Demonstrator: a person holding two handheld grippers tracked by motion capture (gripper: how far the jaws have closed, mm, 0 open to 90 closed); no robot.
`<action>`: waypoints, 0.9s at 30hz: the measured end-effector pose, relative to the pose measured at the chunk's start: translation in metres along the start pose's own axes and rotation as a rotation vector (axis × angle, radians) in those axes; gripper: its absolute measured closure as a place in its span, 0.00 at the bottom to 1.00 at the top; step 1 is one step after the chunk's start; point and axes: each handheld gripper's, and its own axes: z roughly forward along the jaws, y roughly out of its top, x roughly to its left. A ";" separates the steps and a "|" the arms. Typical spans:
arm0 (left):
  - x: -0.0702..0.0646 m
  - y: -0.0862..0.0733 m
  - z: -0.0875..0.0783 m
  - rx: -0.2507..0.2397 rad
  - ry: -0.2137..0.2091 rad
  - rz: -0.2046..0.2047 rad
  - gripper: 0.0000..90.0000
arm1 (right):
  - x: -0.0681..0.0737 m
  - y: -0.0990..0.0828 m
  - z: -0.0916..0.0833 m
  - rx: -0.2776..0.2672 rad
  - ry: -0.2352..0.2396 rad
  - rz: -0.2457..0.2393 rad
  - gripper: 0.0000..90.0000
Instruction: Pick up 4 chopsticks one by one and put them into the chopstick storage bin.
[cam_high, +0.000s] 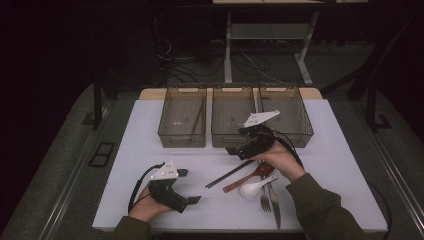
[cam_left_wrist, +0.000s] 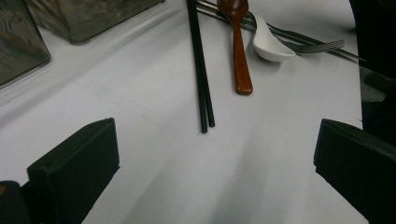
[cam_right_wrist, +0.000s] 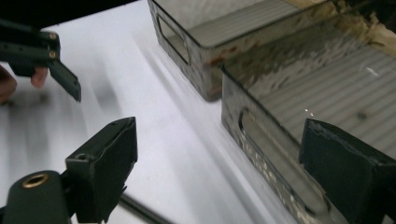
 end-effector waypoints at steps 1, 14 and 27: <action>0.000 0.000 0.000 0.000 0.001 0.000 0.00 | 0.001 -0.004 -0.002 0.000 -0.005 0.001 0.13; 0.000 0.000 -0.002 -0.002 0.000 0.003 0.00 | 0.007 -0.042 -0.030 -0.019 -0.046 0.019 0.13; 0.000 0.001 -0.002 -0.010 0.006 -0.007 0.00 | 0.009 -0.085 -0.059 -0.033 -0.086 0.072 0.13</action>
